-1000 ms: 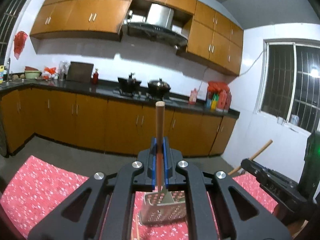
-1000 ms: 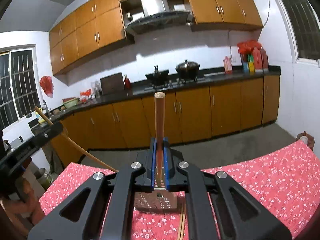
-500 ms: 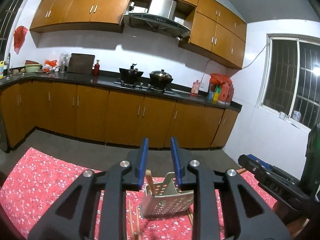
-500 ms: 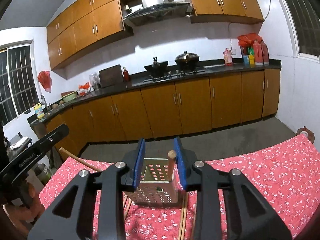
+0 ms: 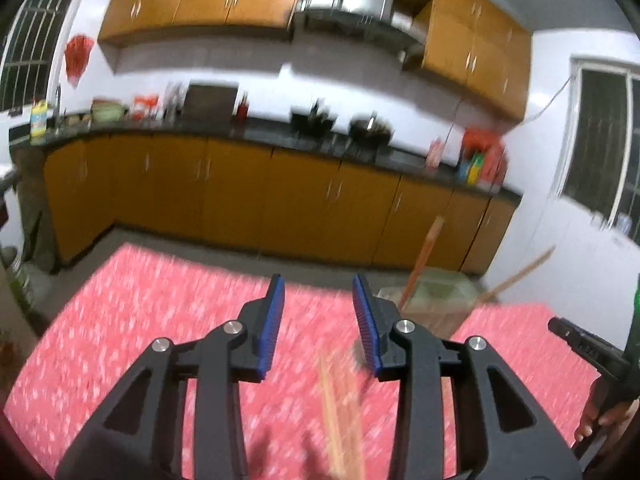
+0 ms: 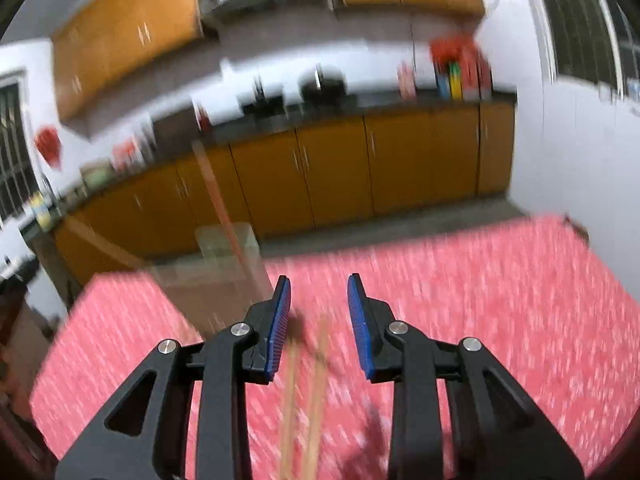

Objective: Organize utensils
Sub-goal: 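Drop the chopstick into the beige holder with the left gripper while the right gripper releases its own, then close the left gripper on another chopstick while the right gripper grasps one too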

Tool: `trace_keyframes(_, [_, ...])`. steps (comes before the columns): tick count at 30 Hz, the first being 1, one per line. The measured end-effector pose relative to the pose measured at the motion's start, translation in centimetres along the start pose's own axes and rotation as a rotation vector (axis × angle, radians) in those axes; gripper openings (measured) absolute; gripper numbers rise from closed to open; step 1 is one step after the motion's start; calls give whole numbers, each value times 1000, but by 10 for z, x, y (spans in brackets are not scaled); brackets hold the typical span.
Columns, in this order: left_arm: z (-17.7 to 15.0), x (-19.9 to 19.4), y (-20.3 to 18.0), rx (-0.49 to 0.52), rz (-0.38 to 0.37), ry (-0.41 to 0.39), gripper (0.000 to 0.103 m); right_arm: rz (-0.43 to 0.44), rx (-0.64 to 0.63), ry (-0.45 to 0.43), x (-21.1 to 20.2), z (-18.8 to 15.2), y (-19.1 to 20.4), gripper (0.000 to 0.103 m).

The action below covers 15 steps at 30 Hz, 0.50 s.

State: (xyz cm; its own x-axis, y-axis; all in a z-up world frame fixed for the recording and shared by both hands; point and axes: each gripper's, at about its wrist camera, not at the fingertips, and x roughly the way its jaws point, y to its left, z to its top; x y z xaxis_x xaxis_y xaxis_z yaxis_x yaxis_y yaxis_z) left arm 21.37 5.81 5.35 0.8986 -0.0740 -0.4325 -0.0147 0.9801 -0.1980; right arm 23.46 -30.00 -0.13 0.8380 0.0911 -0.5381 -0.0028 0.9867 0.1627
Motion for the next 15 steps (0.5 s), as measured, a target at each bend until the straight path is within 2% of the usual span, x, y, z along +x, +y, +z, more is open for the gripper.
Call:
trace_keyframes(3, [-29, 16, 13, -6, 16, 114, 36, 19, 18, 161, 34, -40, -7, 19])
trace_keyframes(6, [-55, 27, 16, 2, 6, 201, 36, 39, 26, 277, 59, -77, -4, 17])
trace_keyframes(9, [-77, 32, 14, 17, -6, 248, 36, 43, 18, 322, 69, -96, 2, 17])
trace_keyframes(15, [-101, 38, 5, 37, -32, 302, 36, 27, -25, 329, 82, -100, 7, 14])
